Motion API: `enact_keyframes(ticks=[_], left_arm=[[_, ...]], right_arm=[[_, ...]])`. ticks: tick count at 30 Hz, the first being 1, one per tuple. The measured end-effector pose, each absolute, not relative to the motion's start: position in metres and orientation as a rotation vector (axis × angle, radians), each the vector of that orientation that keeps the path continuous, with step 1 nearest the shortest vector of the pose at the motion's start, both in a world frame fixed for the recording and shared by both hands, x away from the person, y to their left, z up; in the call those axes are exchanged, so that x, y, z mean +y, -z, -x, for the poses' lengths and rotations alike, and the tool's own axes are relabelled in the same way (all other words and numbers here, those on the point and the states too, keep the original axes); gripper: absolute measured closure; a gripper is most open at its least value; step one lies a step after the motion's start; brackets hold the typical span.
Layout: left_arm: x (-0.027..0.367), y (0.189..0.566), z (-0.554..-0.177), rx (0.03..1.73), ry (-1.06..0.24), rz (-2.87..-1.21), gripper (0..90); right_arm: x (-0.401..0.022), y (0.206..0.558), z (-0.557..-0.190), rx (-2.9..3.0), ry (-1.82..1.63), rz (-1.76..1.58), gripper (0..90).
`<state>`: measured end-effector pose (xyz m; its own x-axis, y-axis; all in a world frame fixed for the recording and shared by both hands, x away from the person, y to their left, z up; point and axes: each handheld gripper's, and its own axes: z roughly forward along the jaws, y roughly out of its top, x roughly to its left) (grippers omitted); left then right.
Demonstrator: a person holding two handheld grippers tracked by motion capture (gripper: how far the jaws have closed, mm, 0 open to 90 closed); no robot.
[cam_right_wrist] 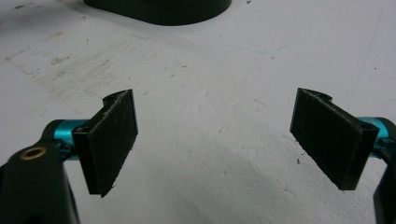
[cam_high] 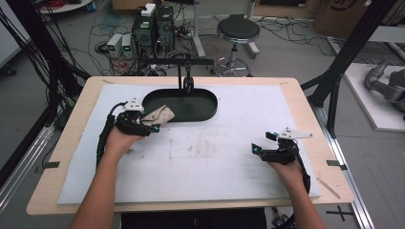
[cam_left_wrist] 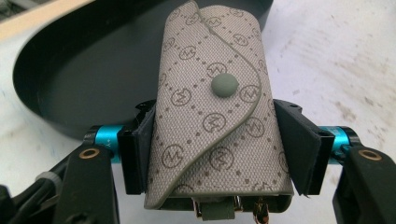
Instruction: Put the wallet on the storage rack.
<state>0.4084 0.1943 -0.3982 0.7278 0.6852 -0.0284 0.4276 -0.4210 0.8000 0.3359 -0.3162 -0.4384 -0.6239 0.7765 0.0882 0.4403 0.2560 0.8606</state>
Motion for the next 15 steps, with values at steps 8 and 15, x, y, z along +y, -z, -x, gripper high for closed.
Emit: enact_keyframes(ticks=[8,15], left_arm=[[0.184,0.392,-0.434,0.847,-0.379,-2.115,35.5],[0.169,0.384,-0.459,0.828,-0.399,-2.141,35.5]], right_arm=[[-0.317,0.438,-0.336,2.179,-1.323,-1.111,15.3],[-0.317,0.438,-0.336,2.176,-1.326,-1.117,15.3]])
